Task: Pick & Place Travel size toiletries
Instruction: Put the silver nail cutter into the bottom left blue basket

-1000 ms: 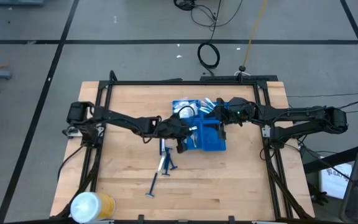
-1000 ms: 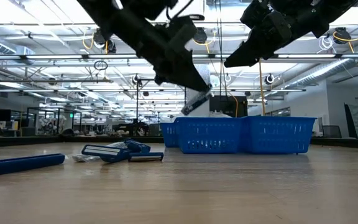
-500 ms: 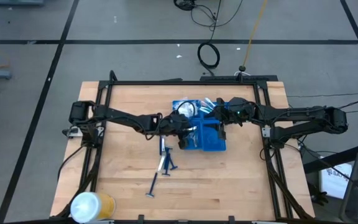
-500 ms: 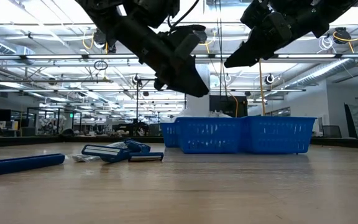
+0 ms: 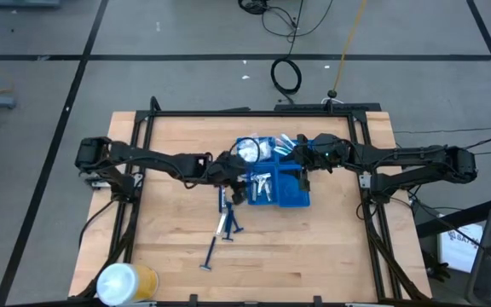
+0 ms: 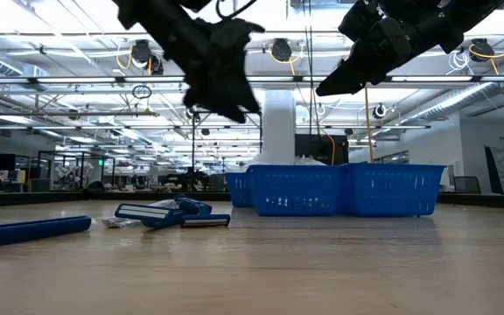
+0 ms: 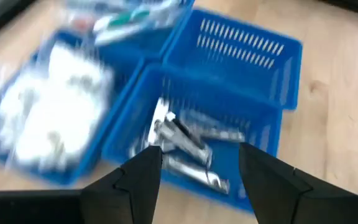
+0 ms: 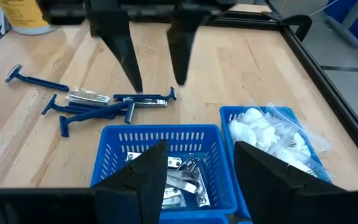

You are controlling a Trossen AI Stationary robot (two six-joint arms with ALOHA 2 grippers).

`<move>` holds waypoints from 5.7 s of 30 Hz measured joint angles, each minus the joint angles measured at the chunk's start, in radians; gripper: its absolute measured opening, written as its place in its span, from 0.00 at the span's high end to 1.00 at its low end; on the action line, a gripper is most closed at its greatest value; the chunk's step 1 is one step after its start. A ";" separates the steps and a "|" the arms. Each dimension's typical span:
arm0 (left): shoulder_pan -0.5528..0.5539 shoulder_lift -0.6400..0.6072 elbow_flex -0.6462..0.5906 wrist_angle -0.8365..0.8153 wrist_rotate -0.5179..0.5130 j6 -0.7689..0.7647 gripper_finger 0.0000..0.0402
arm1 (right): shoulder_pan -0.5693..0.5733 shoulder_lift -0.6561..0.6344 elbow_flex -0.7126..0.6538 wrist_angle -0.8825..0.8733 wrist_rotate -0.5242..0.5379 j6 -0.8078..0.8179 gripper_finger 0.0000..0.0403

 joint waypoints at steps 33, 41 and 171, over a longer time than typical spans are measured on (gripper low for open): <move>-0.259 0.212 0.003 -0.461 0.167 -0.704 0.60 | 0.000 0.000 0.000 0.006 -0.003 0.002 0.58; -0.256 0.212 0.003 -0.653 0.168 -0.786 0.60 | 0.001 0.000 0.000 0.006 -0.004 0.002 0.58; -0.089 0.330 0.179 -0.610 0.092 -0.930 0.40 | 0.001 0.000 0.000 0.010 -0.004 0.009 0.58</move>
